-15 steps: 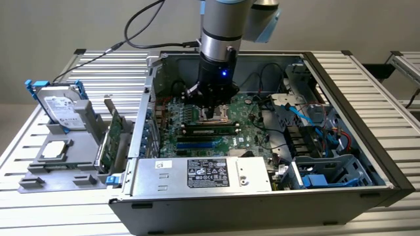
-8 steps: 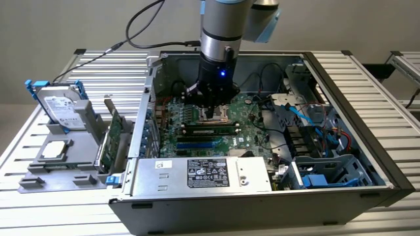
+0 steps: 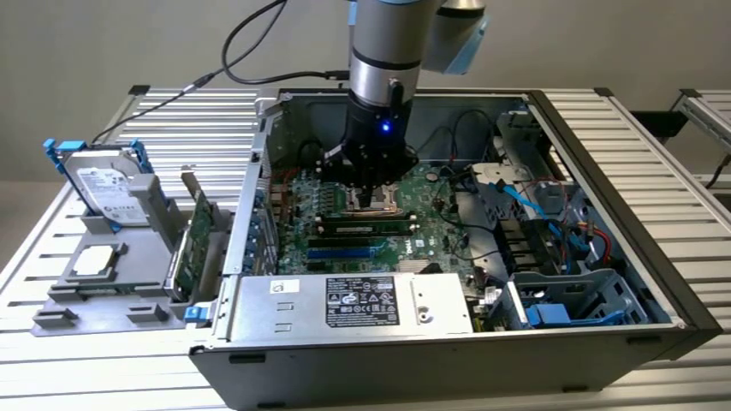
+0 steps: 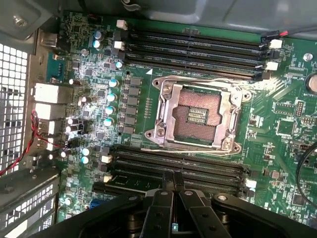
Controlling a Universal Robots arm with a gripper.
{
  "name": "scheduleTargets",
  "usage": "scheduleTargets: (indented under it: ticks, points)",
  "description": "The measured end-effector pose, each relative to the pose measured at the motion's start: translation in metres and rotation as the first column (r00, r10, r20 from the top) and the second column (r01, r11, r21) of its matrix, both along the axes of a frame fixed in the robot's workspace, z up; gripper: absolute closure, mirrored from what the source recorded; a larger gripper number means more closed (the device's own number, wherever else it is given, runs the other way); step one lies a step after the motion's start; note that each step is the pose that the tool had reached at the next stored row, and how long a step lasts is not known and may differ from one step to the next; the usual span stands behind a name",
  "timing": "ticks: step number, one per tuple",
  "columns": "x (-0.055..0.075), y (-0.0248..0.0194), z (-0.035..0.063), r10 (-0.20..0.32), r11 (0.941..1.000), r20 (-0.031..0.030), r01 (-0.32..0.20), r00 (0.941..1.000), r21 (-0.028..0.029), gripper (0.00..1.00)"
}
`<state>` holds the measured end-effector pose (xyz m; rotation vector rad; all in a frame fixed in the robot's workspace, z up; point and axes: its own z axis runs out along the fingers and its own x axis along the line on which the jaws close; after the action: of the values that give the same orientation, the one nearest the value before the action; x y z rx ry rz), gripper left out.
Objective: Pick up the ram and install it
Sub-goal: 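Press down the ram until it locks into place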
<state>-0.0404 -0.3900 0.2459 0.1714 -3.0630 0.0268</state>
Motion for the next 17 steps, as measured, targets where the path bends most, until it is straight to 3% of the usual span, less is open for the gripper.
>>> scheduleTargets:
  ticks: [5, 9, 17]
  points:
    - [0.000, 0.0001, 0.0041, -0.034, 0.9993, 0.0013, 0.034, 0.9994, -0.0144, 0.89]
    - [0.002, -0.0006, 0.0043, -0.045, 0.9989, 0.0013, 0.045, 0.9990, -0.0158, 0.89]
    - [0.004, -0.0168, 0.0048, -0.054, 0.9984, -0.0048, 0.054, 0.9985, -0.0160, 0.89]
